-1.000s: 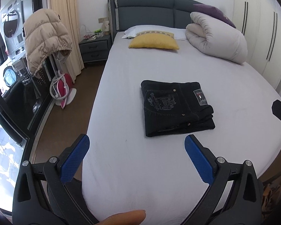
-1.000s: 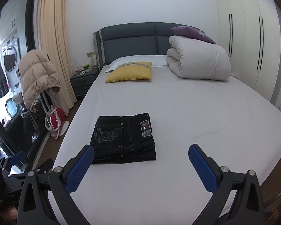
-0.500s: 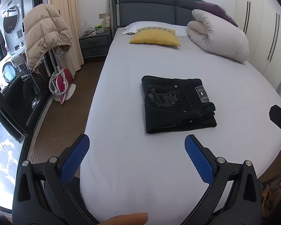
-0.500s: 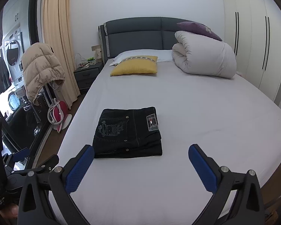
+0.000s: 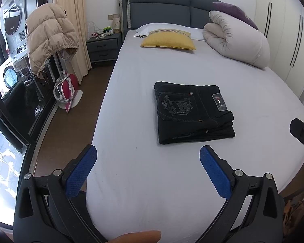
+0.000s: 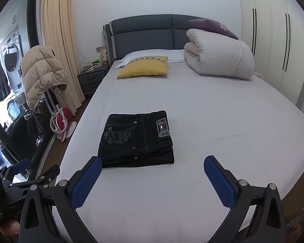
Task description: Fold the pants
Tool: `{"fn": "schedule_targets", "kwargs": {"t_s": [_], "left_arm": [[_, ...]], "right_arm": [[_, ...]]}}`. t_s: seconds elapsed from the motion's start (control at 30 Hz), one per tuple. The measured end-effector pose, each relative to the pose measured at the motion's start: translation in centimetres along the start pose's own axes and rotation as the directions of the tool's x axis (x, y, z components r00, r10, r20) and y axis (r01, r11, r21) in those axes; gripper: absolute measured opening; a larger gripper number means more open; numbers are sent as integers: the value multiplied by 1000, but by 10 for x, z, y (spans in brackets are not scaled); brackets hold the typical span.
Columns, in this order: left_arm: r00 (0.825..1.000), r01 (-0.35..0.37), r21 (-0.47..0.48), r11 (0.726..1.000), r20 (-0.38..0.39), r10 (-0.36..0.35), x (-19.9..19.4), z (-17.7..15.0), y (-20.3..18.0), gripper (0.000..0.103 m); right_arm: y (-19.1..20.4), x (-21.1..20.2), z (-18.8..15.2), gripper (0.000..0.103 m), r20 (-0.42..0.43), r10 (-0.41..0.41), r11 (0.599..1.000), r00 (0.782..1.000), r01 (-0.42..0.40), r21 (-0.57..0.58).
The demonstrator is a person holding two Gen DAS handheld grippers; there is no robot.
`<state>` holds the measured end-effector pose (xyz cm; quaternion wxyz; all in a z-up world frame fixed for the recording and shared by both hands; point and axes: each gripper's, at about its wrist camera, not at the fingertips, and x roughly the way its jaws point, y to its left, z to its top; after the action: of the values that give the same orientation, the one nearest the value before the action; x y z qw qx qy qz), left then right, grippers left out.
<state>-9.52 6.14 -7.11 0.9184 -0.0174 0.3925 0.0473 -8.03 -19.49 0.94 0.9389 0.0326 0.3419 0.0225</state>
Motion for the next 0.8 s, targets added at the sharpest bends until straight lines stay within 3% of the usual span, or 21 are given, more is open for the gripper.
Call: {"fn": "schedule_targets", "kwargs": {"t_s": [0.8], "left_arm": [[1000, -6, -15, 1000, 3, 6, -7, -2, 0, 103]], "right_arm": [[-10, 12, -12, 103, -52, -20, 999, 998, 21, 30]]}}
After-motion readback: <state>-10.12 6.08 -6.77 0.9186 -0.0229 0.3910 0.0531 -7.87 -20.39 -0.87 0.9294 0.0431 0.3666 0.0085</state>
